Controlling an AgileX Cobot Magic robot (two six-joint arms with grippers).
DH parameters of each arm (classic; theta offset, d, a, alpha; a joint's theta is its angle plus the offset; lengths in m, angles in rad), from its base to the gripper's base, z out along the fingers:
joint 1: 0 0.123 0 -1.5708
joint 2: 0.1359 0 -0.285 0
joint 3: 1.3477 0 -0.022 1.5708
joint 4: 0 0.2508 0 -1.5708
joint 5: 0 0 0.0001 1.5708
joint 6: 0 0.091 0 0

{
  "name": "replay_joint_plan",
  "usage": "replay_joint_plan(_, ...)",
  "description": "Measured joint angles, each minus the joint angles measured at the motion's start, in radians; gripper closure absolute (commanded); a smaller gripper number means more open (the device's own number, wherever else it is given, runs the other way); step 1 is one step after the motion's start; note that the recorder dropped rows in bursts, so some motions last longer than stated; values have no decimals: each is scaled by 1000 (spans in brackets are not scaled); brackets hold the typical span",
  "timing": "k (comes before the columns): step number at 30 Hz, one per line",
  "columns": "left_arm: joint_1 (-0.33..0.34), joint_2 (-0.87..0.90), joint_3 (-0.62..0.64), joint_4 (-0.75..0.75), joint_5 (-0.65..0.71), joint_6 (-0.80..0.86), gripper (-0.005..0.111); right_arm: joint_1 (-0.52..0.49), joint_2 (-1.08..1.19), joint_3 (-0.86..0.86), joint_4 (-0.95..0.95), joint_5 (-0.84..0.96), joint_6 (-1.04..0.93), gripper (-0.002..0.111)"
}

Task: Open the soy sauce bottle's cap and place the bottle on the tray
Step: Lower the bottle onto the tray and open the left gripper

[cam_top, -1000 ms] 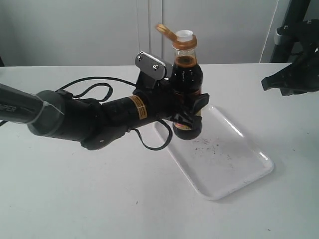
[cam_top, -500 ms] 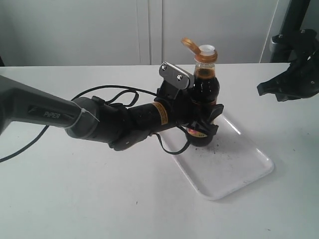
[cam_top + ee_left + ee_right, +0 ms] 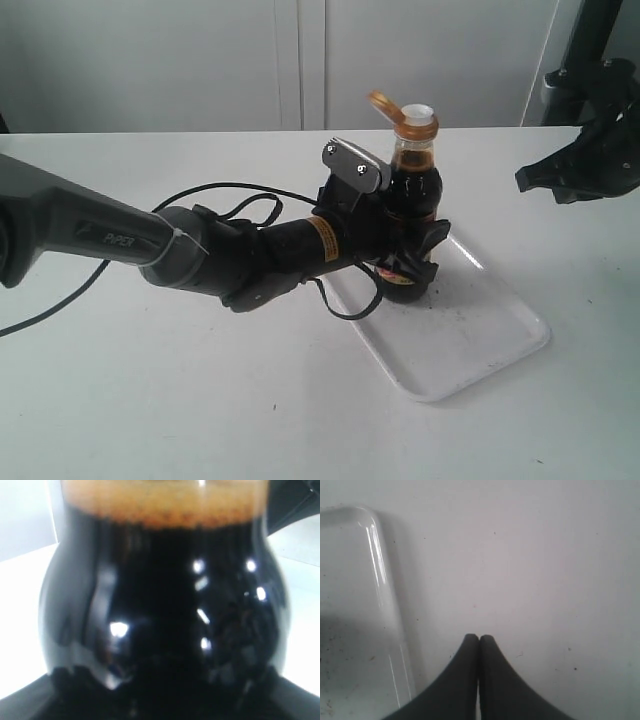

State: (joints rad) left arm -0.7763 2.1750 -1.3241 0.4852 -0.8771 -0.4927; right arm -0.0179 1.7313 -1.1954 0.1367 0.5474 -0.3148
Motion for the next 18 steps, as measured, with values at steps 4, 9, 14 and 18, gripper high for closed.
replay_joint_plan(4, 0, 0, -5, 53, 6, 4, 63, 0, 0, 0, 0, 0, 0, 108)
replay_joint_plan(9, 0, 0, -8, 86, -4, 7, 7, 0, 0, 0, 0, 0, 0, 108)
replay_joint_plan(14, 0, -11, -12, 88, -39, 7, 2, 0, 0, 0, 0, 0, 0, 108)
replay_joint_plan(18, 0, -11, -13, 88, -43, 7, 2, 0, 0, 0, 0, 0, 0, 108)
